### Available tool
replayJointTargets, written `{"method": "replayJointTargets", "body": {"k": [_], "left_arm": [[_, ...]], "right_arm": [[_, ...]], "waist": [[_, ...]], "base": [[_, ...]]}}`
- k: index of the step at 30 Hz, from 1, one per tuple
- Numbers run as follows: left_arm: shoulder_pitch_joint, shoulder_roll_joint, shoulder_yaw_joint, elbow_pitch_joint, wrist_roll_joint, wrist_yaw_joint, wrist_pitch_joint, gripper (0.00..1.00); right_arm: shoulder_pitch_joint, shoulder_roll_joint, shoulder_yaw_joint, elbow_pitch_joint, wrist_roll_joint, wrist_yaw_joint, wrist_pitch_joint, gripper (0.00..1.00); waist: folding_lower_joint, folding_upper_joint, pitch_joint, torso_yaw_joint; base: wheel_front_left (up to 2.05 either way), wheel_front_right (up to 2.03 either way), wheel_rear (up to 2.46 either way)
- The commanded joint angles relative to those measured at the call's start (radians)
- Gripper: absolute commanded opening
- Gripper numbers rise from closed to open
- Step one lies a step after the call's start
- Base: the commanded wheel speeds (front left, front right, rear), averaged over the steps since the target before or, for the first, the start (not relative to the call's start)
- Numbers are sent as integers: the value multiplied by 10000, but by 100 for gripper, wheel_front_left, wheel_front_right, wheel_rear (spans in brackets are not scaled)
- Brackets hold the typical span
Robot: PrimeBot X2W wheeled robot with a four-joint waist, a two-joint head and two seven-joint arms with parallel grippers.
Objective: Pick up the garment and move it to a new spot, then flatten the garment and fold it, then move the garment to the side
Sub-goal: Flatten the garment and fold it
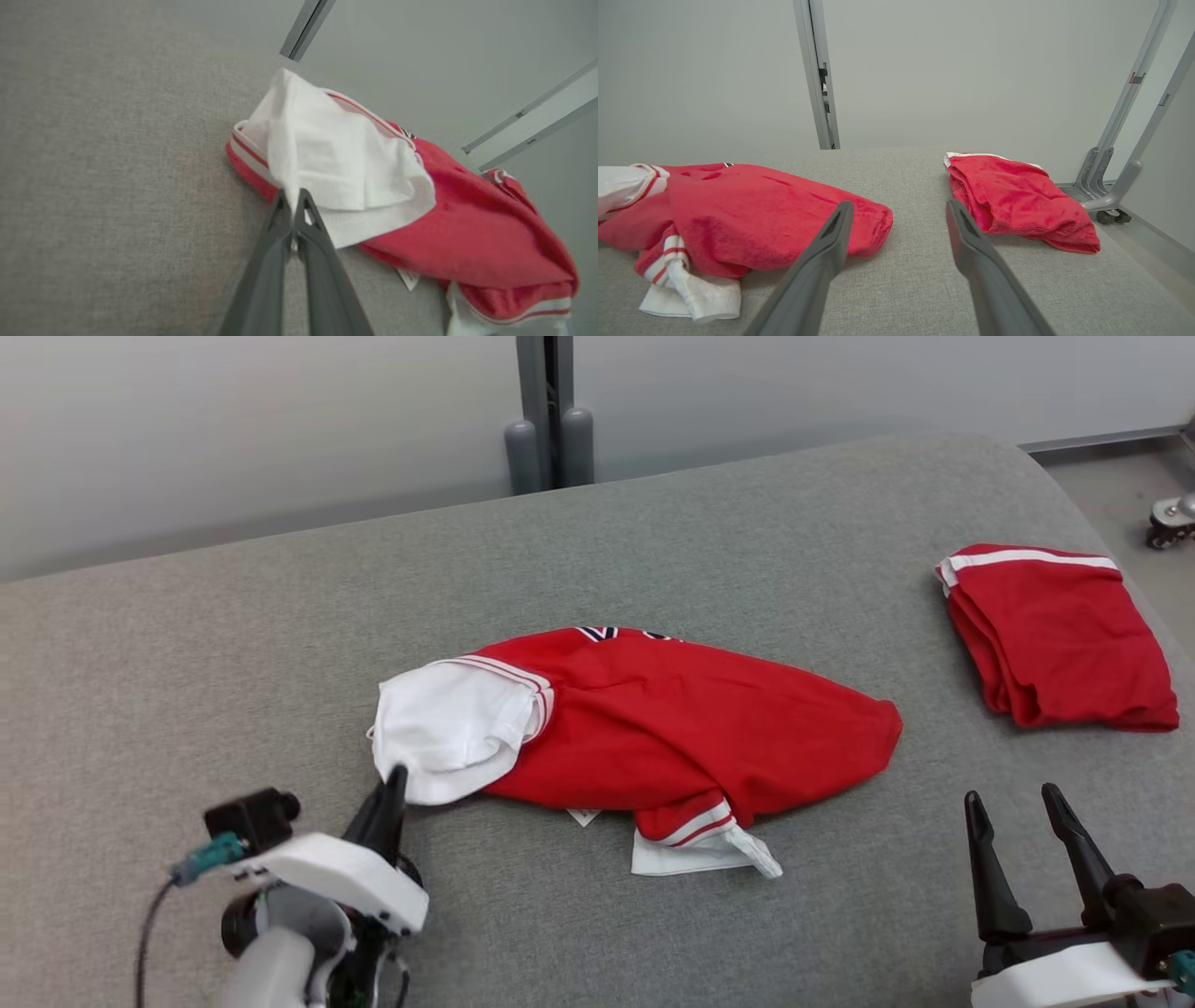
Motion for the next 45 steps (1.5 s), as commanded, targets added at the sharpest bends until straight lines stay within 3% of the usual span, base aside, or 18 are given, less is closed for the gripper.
{"method": "replayJointTargets", "body": {"k": [1,9,13,20,26,36,39,45], "left_arm": [[45,241,-21,-569,-396,-28,36,0],[309,1829,1088,-5708,-2723,-26,490,0],[-157,2640,1753,-7528,-3602,179,1496,0],[-1492,3797,2260,-8764,-4214,803,3005,0],[-2630,4241,2130,-8903,-4325,1075,3733,0],[-4195,3789,838,-8478,-3926,1124,4260,0],[-4052,3278,94,-8613,-3524,1304,4174,0],[-2994,1665,-2220,-8766,-2933,1407,3985,0]], "right_arm": [[21,-50,-45,9,-20,-2,-18,100],[77,-49,-99,-8,-43,-2,-18,100],[7,-50,72,78,27,-2,-18,100],[-8,-50,213,169,205,-2,-18,100],[76,-49,201,211,319,-2,-18,100],[-297,-52,343,247,375,-2,-18,100],[-333,-49,338,266,397,-2,-18,100],[-222,-47,329,244,473,0,-18,100]], "waist": [[0,0,-73,135],[0,0,-312,651],[0,0,-390,720],[0,0,-491,492],[0,0,-488,266],[0,0,-209,-185],[0,0,-142,-397],[0,0,87,-633]], "base": [[0,0,0],[0,0,0],[0,0,0],[0,0,0],[0,0,0],[0,0,0],[0,0,0],[0,0,0]]}}
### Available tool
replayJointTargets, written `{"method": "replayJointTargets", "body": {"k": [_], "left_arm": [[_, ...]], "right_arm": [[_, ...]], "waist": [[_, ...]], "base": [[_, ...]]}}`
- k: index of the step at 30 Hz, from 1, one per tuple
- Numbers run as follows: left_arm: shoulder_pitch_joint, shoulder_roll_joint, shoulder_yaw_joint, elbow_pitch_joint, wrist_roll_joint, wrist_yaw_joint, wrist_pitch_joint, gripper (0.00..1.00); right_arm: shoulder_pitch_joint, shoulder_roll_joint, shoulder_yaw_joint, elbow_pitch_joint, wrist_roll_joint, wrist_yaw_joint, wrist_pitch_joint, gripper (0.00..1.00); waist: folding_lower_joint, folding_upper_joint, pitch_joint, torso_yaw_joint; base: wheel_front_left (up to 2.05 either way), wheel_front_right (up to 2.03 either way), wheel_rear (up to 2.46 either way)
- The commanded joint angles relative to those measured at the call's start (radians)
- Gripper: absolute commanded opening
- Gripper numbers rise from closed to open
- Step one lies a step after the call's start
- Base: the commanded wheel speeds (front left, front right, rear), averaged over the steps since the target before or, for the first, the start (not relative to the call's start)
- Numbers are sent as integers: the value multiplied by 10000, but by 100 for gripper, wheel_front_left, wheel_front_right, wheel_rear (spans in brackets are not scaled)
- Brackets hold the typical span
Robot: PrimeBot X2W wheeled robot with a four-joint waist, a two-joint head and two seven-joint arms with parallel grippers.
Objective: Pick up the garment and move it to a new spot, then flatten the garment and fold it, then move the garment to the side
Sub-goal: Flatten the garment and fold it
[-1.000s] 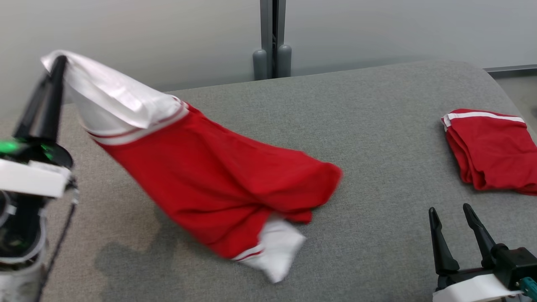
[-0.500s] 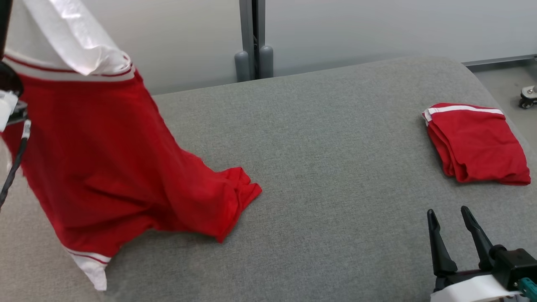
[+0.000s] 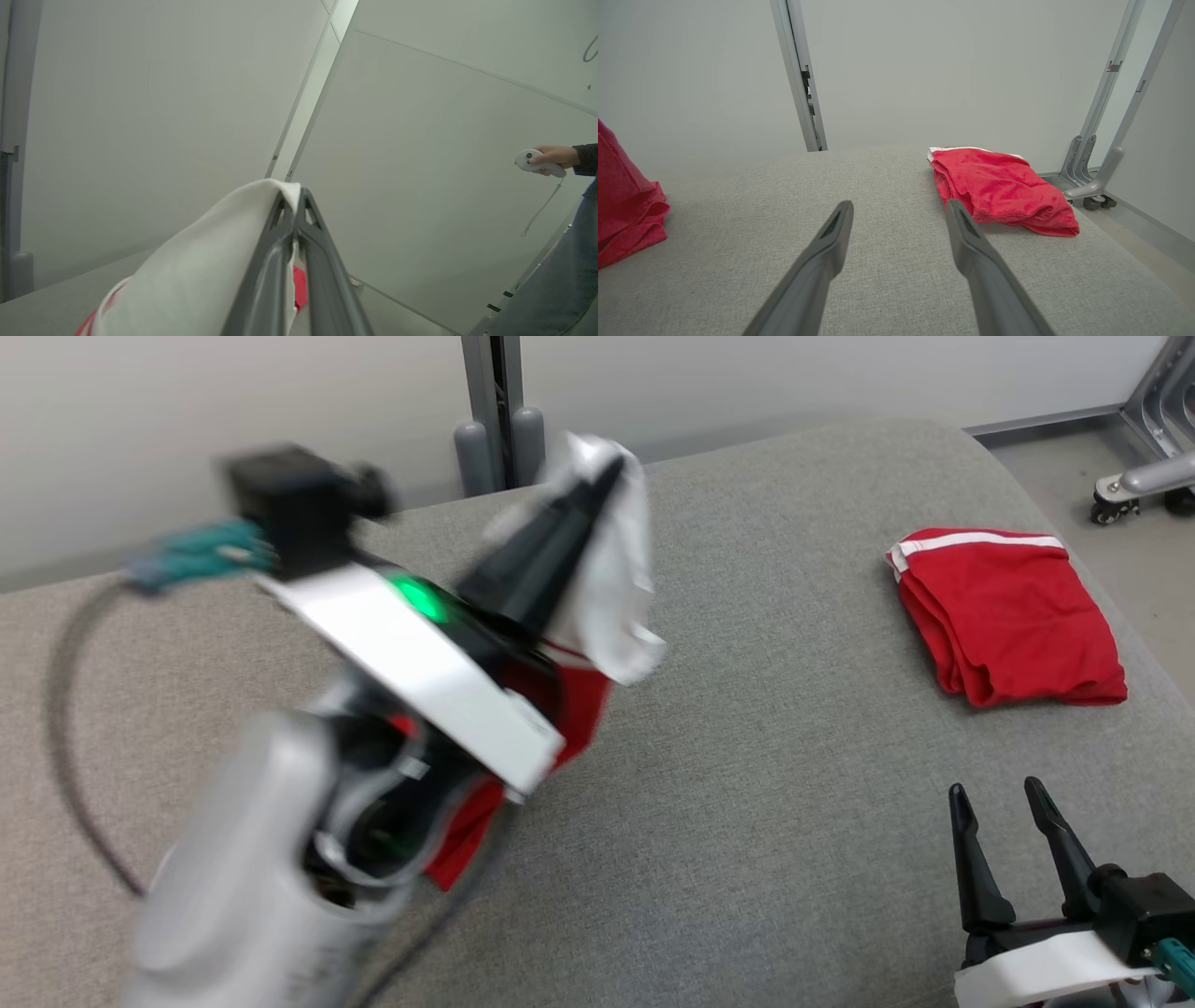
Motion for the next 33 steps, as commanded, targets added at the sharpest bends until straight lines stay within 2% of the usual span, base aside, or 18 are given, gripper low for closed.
{"method": "replayJointTargets", "body": {"k": [1,4,7,10,14,19,21,22,23,27,33], "left_arm": [[66,-123,-134,122,98,-3,-104,0],[202,-1051,-1059,959,427,-110,-596,0],[-198,-1503,-1844,2114,618,-137,-1308,0],[-936,-1650,-2681,3372,825,-137,-2129,0],[-2216,-1635,-3707,4668,168,234,-3317,0],[-3533,-1640,-4755,5536,-1446,767,-5035,0],[-3876,-1643,-5245,5795,-2003,921,-5393,32],[-4034,-1640,-5488,5888,-2173,969,-5493,96],[-4159,-1651,-5759,5955,-2341,997,-5542,100],[-4391,-1635,-6626,6123,-2777,1036,-5650,100],[-4454,-1643,-7636,6322,-2391,1029,-5679,100]], "right_arm": [[20,-47,-3,-28,71,0,-18,100],[-152,-45,81,-10,111,0,-18,100],[-461,-45,291,34,166,0,-18,100],[-815,-47,609,68,337,0,-18,100],[-1119,-47,902,98,667,0,-18,100],[-1004,-47,1037,225,940,0,-18,100],[-971,-45,1064,255,969,0,-18,100],[-967,-45,1074,262,994,0,-18,100],[-971,-47,1077,275,1019,0,-18,100],[-944,-47,831,258,1002,0,-18,100],[-852,-45,525,255,784,0,-18,100]], "waist": [[0,0,94,-44],[0,0,269,-134],[0,0,507,-349],[0,0,741,-719],[0,0,967,-1224],[0,0,1137,-1606],[0,0,1185,-1669],[0,0,1208,-1694],[0,0,1222,-1709],[0,0,1246,-1550],[0,0,1079,-1037]], "base": [[0,0,0],[0,0,0],[0,0,0],[0,0,0],[0,0,0],[0,0,0],[0,0,0],[0,0,0],[0,0,0],[0,0,0],[0,0,0]]}}
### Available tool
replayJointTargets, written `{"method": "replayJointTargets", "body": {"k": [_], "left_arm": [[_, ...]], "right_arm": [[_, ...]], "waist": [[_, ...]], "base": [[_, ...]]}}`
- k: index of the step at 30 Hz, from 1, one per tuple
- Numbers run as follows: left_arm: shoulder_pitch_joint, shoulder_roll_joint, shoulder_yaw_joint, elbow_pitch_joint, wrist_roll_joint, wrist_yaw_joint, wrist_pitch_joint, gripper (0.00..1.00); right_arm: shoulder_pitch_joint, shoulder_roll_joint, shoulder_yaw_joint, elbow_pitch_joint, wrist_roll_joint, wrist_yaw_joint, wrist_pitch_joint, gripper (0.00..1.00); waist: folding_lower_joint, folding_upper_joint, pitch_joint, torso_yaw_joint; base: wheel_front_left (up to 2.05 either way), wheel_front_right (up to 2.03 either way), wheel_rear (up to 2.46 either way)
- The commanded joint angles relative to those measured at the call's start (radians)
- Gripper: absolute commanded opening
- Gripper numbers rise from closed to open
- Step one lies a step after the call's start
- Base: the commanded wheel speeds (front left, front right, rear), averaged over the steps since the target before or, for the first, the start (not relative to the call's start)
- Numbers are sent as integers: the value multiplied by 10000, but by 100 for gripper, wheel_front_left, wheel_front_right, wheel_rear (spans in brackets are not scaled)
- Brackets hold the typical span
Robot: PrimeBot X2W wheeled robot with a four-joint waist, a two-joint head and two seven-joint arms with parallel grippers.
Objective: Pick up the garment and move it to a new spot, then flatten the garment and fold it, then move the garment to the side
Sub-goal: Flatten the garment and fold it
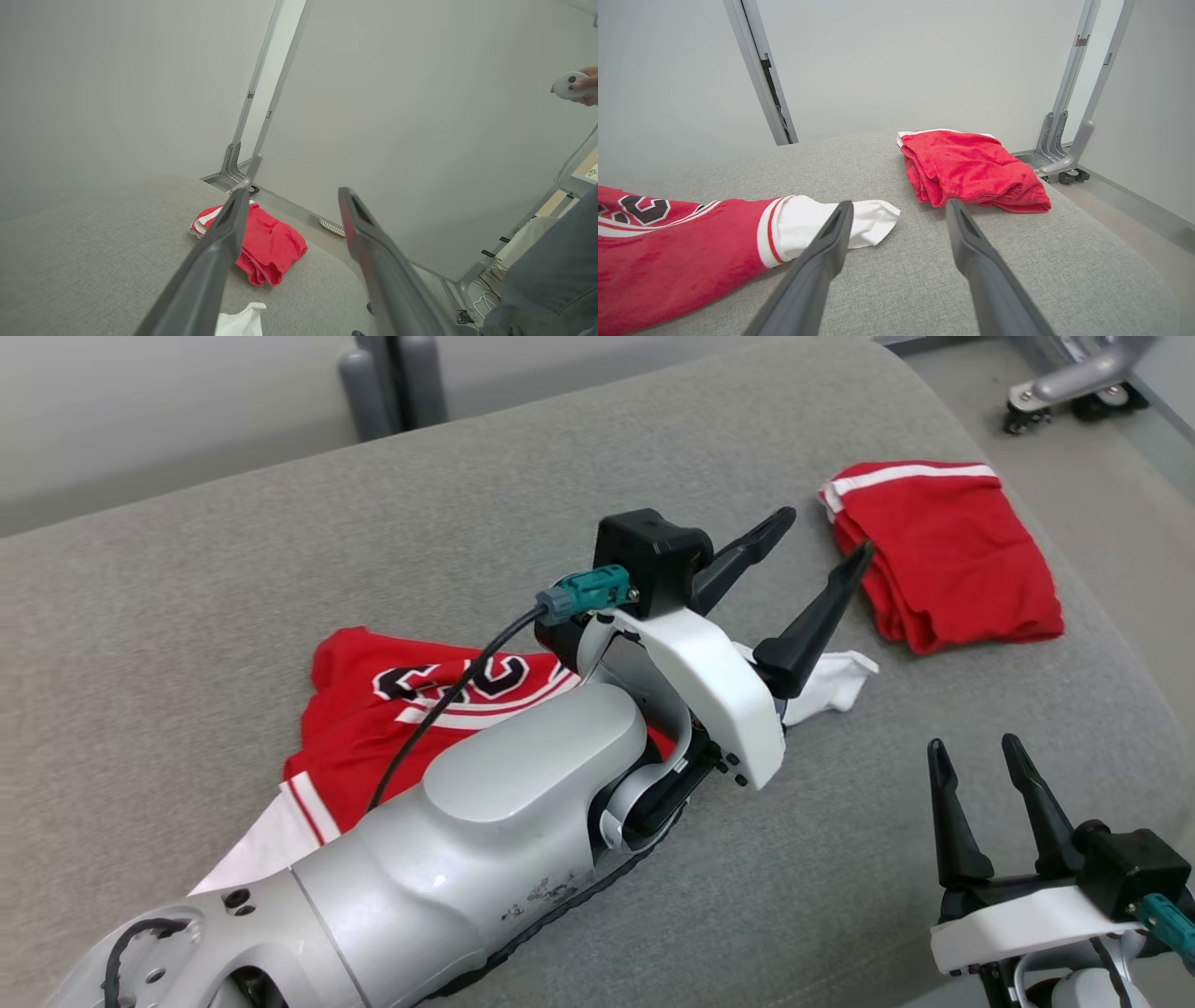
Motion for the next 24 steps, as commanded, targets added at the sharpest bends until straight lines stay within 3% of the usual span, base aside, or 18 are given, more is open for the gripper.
{"method": "replayJointTargets", "body": {"k": [1,4,6,11,12,16,21,24], "left_arm": [[-115,55,-59,106,108,69,-40,100],[163,58,-197,281,656,294,-55,100],[476,388,-89,179,1104,530,-54,100],[2135,2103,424,-963,1928,1516,-59,100],[2935,2982,532,-1555,2104,1940,-58,100],[4456,4637,922,-2623,1989,2729,-61,100],[6113,5682,1697,-3640,1577,3224,-60,100],[6761,5960,1699,-3843,1367,3169,-59,100]], "right_arm": [[57,-43,-42,-37,-94,-2,-18,100],[184,-46,-99,-65,-184,-2,-18,100],[271,-46,-141,-95,-281,-2,-17,100],[552,-45,-381,-179,-529,-2,-17,100],[687,-43,-454,-212,-606,0,-17,100],[871,-45,-619,-268,-721,-2,-17,100],[984,-46,-651,-309,-791,-2,-17,100],[962,-45,-607,-305,-830,-2,-17,100]], "waist": [[0,-1,-142,274],[0,-1,-356,579],[0,-1,-541,775],[0,-1,-920,1227],[0,-1,-1013,1415],[0,-1,-1107,1753],[0,-1,-1106,2105],[0,-1,-1095,2228]], "base": [[0,0,0],[0,0,0],[0,0,0],[0,0,0],[0,0,0],[0,0,0],[0,0,0],[0,0,0]]}}
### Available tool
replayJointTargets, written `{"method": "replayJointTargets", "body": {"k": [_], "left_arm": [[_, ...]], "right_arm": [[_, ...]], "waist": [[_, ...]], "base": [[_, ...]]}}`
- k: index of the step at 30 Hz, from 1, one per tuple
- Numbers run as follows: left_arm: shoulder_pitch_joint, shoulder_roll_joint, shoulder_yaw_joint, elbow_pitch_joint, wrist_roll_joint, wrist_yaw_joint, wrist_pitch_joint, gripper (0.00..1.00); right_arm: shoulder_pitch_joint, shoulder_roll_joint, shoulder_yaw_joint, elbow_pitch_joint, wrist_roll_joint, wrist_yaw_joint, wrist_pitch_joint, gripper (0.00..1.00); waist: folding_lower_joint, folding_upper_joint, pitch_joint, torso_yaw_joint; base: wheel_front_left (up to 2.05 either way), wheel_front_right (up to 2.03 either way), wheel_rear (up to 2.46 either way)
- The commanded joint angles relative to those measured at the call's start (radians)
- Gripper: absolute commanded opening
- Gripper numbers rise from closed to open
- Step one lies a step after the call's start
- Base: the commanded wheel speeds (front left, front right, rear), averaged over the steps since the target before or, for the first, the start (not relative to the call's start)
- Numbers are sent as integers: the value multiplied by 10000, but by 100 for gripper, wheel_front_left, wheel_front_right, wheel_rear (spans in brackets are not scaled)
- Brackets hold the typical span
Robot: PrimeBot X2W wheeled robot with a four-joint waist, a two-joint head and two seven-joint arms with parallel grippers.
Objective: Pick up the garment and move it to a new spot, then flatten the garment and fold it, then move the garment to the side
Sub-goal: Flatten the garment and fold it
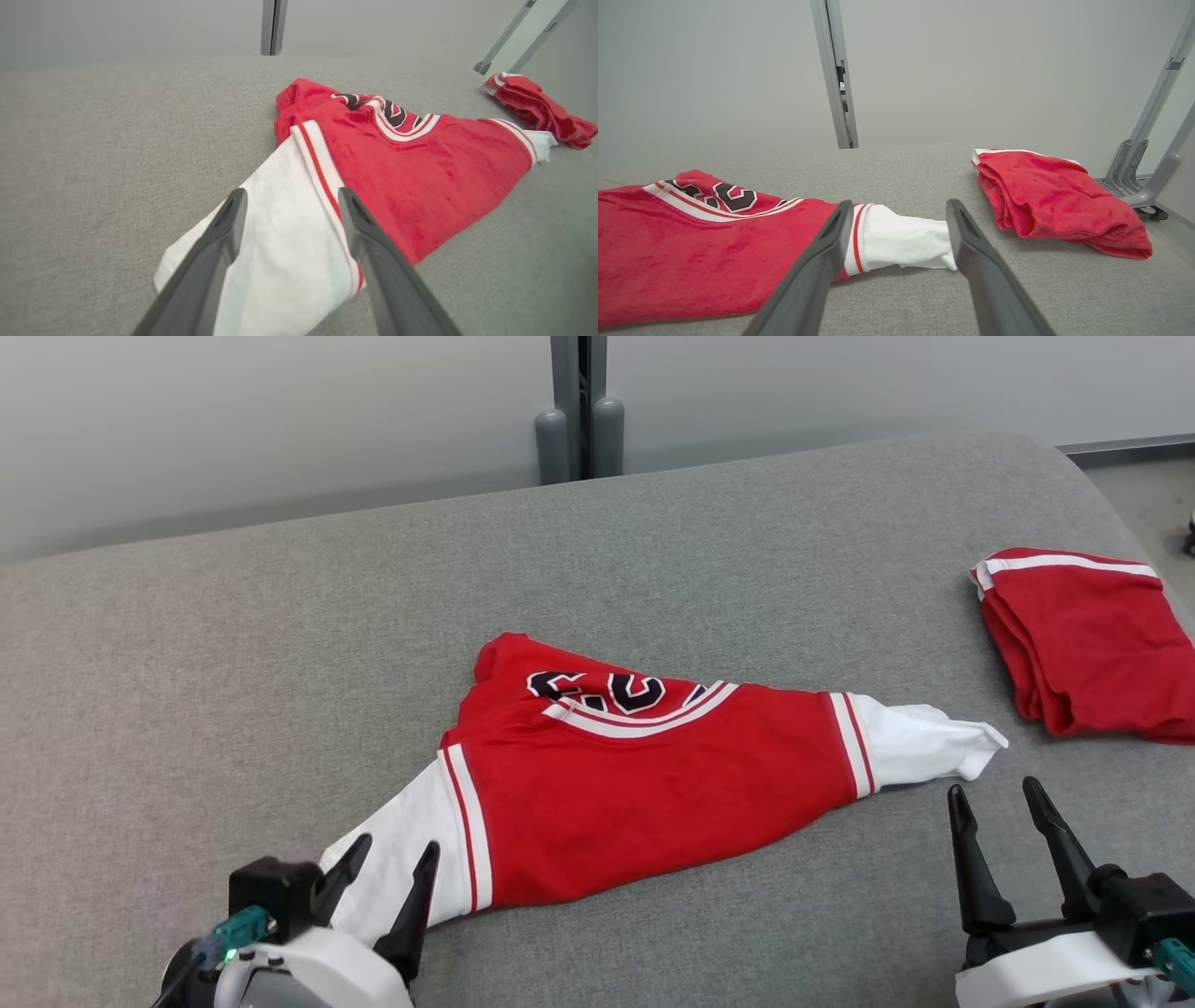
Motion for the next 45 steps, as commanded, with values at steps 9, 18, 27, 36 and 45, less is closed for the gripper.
{"method": "replayJointTargets", "body": {"k": [9,18,27,36,45], "left_arm": [[609,372,-526,303,-407,-493,733,100],[292,86,-895,1598,-157,-816,1059,100],[72,-310,-997,1958,-290,-1564,1069,0],[459,136,112,-1407,-1819,-2362,832,0],[468,921,3245,-4703,-3192,-2262,46,0]], "right_arm": [[-44,-50,-41,-29,-158,-2,-17,100],[-65,-50,44,-2,-212,0,-17,100],[51,-50,-12,43,-194,-2,-17,100],[329,-50,-91,76,-213,-2,-17,100],[349,-55,58,154,-157,-2,-17,100]], "waist": [[0,0,73,171],[0,0,144,45],[0,0,109,18],[0,0,-183,430],[0,0,-546,865]], "base": [[0,0,0],[0,0,0],[0,0,0],[0,0,0],[0,0,0]]}}
